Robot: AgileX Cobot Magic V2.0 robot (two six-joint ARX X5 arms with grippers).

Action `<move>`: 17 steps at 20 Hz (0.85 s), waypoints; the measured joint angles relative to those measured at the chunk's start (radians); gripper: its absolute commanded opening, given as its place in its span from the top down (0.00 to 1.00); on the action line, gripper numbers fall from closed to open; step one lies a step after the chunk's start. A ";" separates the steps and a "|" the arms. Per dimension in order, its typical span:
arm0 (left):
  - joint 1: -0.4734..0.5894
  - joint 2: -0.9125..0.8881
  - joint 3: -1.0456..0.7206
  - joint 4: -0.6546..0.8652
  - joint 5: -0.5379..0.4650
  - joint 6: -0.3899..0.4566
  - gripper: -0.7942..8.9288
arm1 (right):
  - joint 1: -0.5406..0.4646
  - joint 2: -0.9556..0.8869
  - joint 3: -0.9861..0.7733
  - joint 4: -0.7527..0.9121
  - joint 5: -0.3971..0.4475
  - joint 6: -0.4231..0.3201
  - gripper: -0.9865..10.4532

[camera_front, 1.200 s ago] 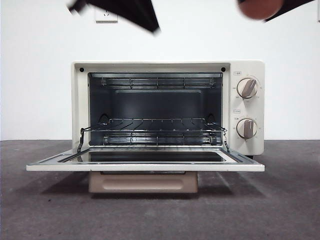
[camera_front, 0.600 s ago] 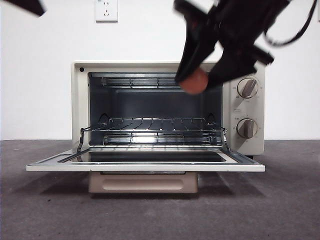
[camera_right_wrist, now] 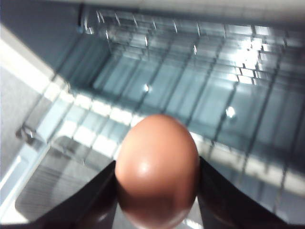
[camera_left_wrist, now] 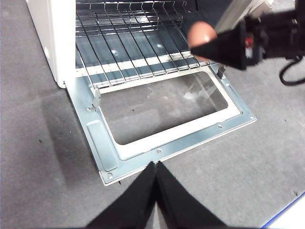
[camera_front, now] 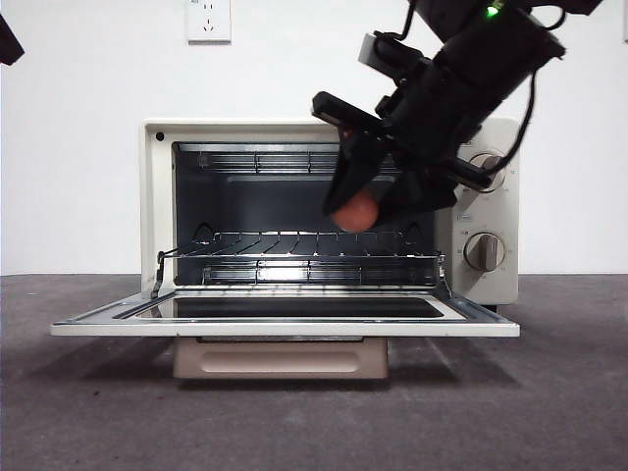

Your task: Eggoven

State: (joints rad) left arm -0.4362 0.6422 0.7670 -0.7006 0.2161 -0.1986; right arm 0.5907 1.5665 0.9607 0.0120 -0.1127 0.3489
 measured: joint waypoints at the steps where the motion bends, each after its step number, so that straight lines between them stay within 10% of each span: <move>1: 0.000 0.000 0.000 0.000 0.000 0.000 0.91 | -0.002 0.005 0.005 0.000 0.000 0.000 0.91; 17: 0.000 0.000 0.000 0.001 0.000 -0.011 0.91 | -0.004 0.057 0.006 -0.001 0.008 0.000 0.81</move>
State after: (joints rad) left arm -0.4362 0.6418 0.7670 -0.6994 0.2161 -0.2092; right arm 0.5865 1.6238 0.9665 0.0113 -0.1043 0.3489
